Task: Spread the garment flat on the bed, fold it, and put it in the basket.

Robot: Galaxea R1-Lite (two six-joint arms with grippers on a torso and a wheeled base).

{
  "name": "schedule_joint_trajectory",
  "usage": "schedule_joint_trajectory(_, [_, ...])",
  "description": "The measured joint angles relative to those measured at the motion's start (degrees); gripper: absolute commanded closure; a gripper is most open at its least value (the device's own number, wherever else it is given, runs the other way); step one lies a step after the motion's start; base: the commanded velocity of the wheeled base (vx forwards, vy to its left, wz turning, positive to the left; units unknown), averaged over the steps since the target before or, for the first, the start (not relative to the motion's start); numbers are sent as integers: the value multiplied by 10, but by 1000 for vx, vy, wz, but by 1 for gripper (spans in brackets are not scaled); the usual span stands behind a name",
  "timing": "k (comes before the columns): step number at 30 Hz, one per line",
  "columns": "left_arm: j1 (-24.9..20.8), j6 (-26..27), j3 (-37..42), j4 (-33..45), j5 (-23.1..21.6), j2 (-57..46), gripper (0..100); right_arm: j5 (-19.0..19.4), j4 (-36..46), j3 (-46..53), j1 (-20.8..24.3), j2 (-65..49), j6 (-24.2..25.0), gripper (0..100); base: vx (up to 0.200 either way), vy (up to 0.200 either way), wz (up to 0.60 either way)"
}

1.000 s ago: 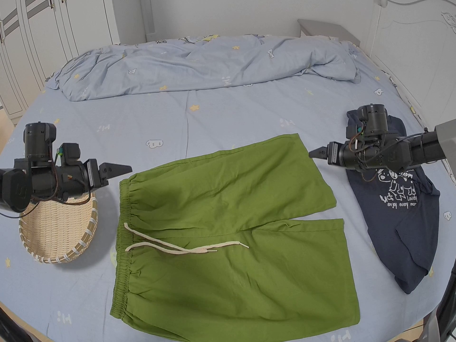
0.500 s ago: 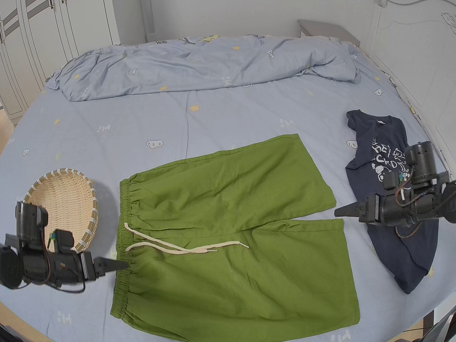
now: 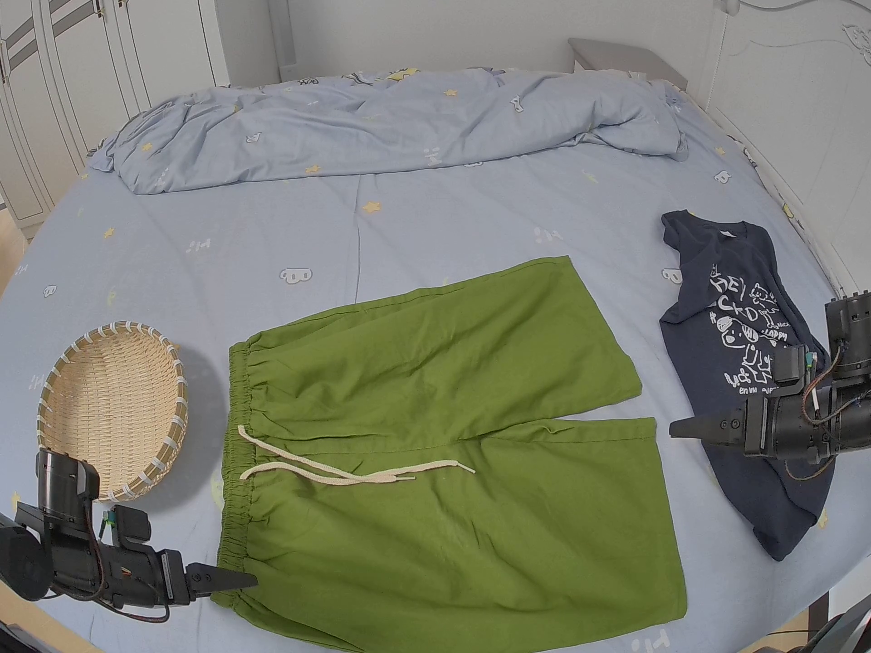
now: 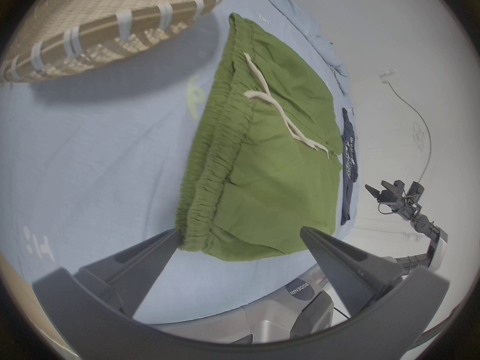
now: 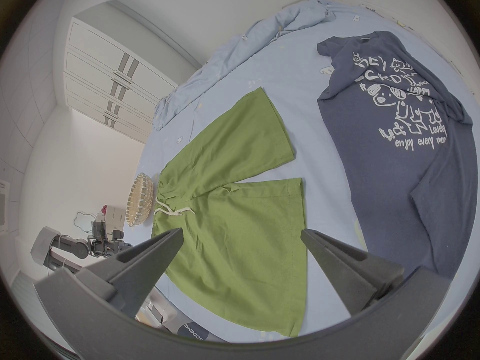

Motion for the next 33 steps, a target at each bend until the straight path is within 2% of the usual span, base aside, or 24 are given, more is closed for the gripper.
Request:
schedule_joint_trajectory(7, [-2, 2, -6, -1, -6, 33, 0, -1, 0, 3, 1, -5, 0, 0, 0, 0, 0])
schedule_joint_trajectory(14, [19, 7, -7, -1, -4, 40, 0, -1, -1, 5, 1, -6, -1, 0, 0, 0, 0])
schedule_joint_trajectory(21, [34, 41, -5, -1, -4, 44, 0, -1, -1, 6, 2, -6, -1, 0, 0, 0, 0])
schedule_joint_trajectory(33, [10, 40, -13, -21, -10, 94, 0, -1, -1, 7, 2, -6, -1, 0, 0, 0, 0])
